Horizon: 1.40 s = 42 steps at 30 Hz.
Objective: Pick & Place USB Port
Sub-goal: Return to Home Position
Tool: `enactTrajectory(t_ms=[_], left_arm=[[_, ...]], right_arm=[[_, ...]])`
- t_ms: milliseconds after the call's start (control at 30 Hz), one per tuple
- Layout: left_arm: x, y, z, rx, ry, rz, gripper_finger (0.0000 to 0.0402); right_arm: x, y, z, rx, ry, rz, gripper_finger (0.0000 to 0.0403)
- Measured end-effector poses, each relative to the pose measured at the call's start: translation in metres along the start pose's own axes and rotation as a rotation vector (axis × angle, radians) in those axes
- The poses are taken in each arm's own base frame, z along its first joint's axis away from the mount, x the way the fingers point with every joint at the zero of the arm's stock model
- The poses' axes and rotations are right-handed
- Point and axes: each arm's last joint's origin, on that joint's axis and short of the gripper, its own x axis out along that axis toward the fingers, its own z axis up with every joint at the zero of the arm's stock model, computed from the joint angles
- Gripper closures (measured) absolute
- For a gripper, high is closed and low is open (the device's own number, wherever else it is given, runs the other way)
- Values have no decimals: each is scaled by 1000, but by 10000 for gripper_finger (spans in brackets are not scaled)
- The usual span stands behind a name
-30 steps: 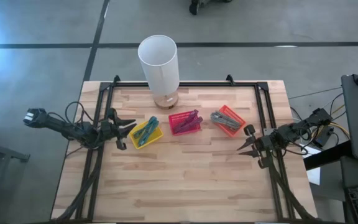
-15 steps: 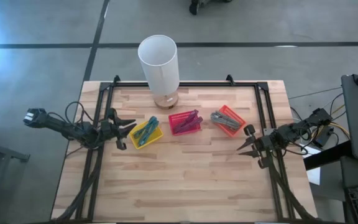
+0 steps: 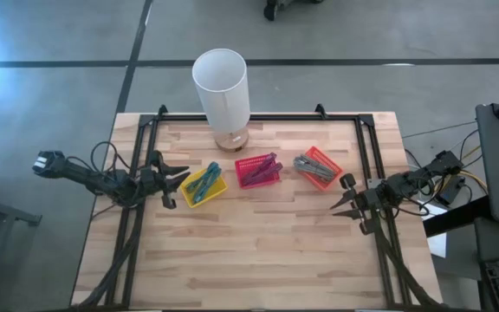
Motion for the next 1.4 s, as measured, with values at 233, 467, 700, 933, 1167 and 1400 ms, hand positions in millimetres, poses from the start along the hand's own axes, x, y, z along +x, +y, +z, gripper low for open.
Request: enactTrajectory(t_ms=[233,467,700,933,1167,1400], left_arm=[[0,0,0,0,0,0,312],[0,0,0,0,0,0,312],[0,0,0,0,1,0,312],[0,0,0,0,0,0,312],[0,0,0,0,0,0,312],[0,0,0,0,0,0,312]], right_arm=[[0,0,0,-1,0,0,335],[0,0,0,-1,0,0,326],[0,0,0,-2,0,0,316],[0,0,0,2,0,0,312],[0,0,0,0,0,0,326],[0,0,0,-1,0,0,335]])
